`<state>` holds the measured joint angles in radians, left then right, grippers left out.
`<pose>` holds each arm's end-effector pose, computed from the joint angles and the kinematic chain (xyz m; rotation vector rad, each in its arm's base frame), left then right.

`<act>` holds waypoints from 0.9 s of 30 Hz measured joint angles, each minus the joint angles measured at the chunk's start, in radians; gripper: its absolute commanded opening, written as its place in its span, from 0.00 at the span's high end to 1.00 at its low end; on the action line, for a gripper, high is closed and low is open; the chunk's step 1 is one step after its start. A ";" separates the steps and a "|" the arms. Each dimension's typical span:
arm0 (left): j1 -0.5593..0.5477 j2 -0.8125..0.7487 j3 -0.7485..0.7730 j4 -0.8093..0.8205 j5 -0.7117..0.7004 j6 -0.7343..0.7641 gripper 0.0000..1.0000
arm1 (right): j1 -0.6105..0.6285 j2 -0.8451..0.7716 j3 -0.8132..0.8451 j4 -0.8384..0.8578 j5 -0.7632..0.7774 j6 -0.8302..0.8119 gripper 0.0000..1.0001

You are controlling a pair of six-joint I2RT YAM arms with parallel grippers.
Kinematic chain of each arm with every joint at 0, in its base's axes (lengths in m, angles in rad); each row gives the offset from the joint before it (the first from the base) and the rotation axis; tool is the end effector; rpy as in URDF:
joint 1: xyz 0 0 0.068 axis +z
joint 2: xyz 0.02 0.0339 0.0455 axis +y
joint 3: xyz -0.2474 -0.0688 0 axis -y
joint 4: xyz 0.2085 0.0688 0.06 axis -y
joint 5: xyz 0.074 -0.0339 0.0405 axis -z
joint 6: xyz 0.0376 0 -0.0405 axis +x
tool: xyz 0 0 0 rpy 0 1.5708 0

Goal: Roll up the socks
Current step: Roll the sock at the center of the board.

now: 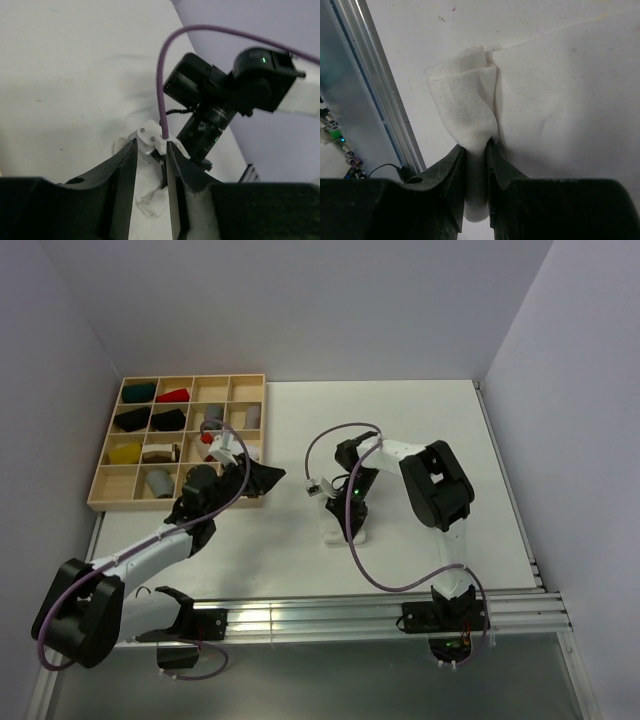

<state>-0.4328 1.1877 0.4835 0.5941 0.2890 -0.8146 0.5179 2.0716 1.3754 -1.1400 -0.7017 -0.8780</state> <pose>0.2085 -0.1081 0.2416 -0.1115 1.8157 -1.1566 0.2576 0.1747 0.1437 1.7040 -2.2455 -1.0811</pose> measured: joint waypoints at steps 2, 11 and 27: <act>-0.047 -0.034 -0.024 0.005 -0.019 0.066 0.65 | -0.003 0.025 0.027 -0.031 -0.007 -0.002 0.83; -0.357 0.110 0.092 -0.058 -0.085 0.364 0.64 | -0.005 0.097 0.121 -0.117 -0.008 0.009 0.83; -0.546 0.425 0.239 -0.197 -0.154 0.565 0.60 | -0.008 0.140 0.154 -0.146 -0.023 0.047 0.84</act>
<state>-0.9791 1.6127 0.7227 0.3969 0.1352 -0.2497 0.5095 2.2116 1.5295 -1.2861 -0.7242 -0.8307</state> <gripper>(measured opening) 0.398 0.248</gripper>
